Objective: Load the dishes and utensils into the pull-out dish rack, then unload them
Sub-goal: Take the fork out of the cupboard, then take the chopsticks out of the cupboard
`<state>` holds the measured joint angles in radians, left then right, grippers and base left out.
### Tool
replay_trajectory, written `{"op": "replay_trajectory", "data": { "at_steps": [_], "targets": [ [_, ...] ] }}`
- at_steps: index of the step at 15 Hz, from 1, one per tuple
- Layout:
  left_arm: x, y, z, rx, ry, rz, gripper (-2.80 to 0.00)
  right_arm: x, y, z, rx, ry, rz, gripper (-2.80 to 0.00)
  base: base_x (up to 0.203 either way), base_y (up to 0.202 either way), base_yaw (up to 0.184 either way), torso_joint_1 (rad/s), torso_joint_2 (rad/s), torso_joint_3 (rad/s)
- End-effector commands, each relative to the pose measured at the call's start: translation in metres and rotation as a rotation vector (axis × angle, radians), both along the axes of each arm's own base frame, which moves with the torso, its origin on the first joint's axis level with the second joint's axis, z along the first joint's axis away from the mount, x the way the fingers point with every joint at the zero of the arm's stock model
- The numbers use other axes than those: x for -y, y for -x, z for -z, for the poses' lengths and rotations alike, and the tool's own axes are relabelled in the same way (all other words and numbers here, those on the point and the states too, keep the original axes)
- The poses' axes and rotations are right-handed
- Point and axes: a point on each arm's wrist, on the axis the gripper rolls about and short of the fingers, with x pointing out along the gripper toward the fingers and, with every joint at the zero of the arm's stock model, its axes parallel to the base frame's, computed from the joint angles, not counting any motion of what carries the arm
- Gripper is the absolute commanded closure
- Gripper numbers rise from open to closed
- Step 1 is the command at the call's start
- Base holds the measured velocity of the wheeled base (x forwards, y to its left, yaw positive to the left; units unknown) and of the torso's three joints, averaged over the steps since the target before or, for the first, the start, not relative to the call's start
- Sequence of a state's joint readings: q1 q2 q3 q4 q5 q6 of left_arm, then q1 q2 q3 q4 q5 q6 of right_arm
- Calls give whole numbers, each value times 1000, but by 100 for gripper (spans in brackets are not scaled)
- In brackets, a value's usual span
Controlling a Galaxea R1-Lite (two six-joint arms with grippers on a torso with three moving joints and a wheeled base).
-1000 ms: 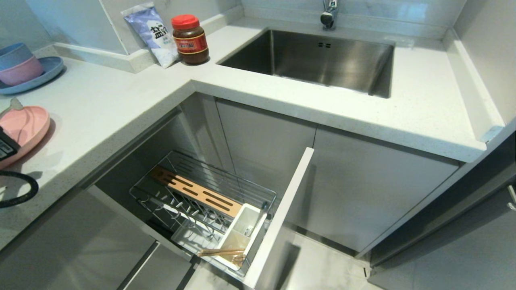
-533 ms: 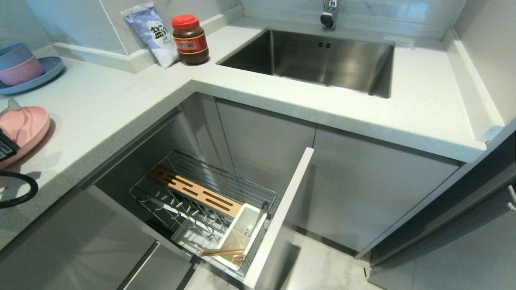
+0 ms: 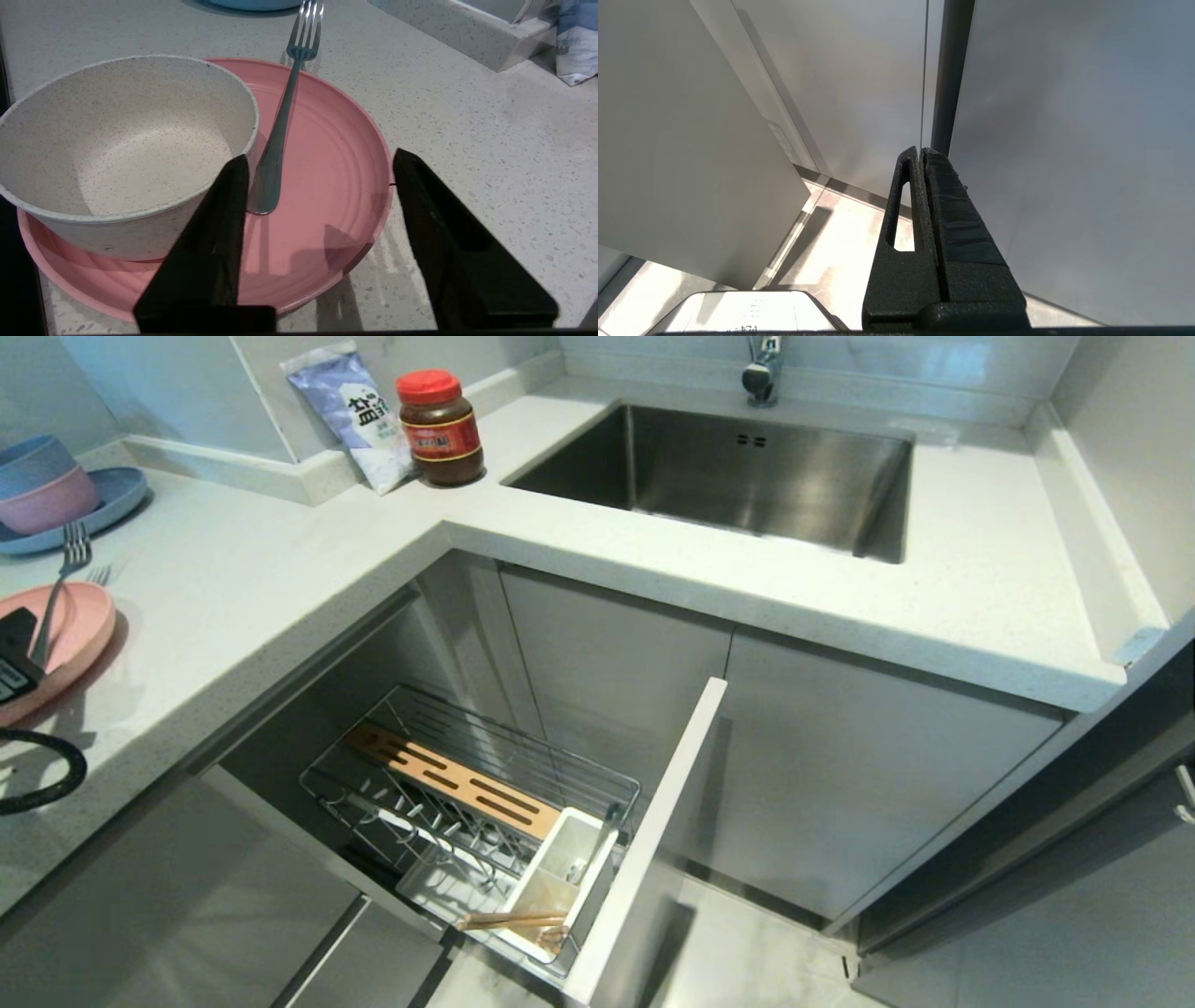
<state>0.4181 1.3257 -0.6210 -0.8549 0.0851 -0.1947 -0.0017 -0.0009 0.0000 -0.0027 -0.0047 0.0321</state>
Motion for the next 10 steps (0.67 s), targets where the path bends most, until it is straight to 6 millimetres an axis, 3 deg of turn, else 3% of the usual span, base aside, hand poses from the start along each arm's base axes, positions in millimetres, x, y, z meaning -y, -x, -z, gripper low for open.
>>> {"op": "replay_trajectory", "data": {
  "at_steps": [1, 6, 9, 10],
  "targets": [
    [2, 3, -8, 34, -13, 4, -280, 0, 0, 0, 1, 0, 0, 0, 0, 0, 0, 0, 0, 0],
    [25, 6, -42, 144, -56, 102, -280, 0, 0, 0, 4, 0, 0, 0, 0, 0, 0, 0, 0, 0],
    [37, 12, -82, 242, -85, 146, -280, 0, 0, 0, 3, 0, 0, 0, 0, 0, 0, 0, 0, 0],
    [40, 14, -99, 276, -92, 152, -24, 0, 0, 0, 1, 0, 0, 0, 0, 0, 0, 0, 0, 0]
  ]
}}
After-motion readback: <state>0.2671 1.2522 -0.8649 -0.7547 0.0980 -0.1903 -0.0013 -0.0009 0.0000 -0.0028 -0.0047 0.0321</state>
